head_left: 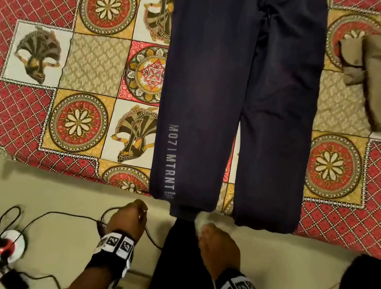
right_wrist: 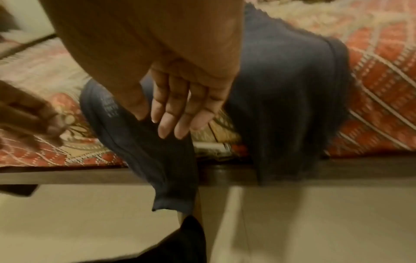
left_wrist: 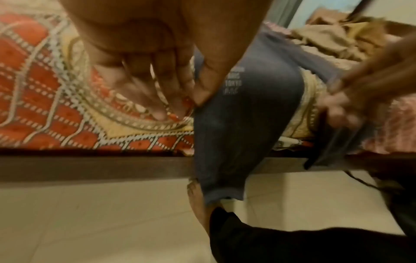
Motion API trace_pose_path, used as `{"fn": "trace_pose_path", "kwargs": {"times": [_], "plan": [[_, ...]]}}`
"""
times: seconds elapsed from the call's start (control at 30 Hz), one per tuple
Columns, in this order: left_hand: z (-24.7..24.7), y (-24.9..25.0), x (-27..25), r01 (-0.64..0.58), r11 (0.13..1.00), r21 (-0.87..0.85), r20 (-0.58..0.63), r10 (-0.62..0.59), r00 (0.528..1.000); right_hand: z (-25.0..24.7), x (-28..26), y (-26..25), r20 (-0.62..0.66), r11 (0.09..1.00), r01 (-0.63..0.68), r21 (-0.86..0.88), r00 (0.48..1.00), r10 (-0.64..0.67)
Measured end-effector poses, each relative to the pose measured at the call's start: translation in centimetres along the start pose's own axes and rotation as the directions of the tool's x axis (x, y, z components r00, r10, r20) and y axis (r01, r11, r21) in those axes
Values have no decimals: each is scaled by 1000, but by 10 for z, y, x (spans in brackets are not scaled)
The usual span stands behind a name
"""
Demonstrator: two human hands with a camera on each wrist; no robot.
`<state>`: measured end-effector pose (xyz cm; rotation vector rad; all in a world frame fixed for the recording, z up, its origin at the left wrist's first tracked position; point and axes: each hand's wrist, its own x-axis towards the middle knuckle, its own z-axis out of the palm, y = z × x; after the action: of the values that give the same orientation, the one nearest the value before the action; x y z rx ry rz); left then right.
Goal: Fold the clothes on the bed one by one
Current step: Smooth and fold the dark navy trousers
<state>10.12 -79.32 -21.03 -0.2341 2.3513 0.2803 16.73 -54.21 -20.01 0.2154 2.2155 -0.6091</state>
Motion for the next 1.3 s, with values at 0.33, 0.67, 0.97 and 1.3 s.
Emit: {"fn": "trace_pose_path", "kwargs": {"times": [0.33,0.67,0.97,1.3], "plan": [[-54,139,116,-437,893,-108,-367,372,852,-156,201,-65,-101,722,476,-502,798,-595],[-67,125,131,-235,972,29,-297,233,926,-175,223,-55,-643,972,84,-221,736,-210],[-163,193,257,-447,863,236,-244,498,832,-250,333,-105,-397,812,287,-508,759,-516],[-196,166,280,-359,868,343,-229,447,865,-316,341,-70,-666,942,9,-337,705,-244]]}}
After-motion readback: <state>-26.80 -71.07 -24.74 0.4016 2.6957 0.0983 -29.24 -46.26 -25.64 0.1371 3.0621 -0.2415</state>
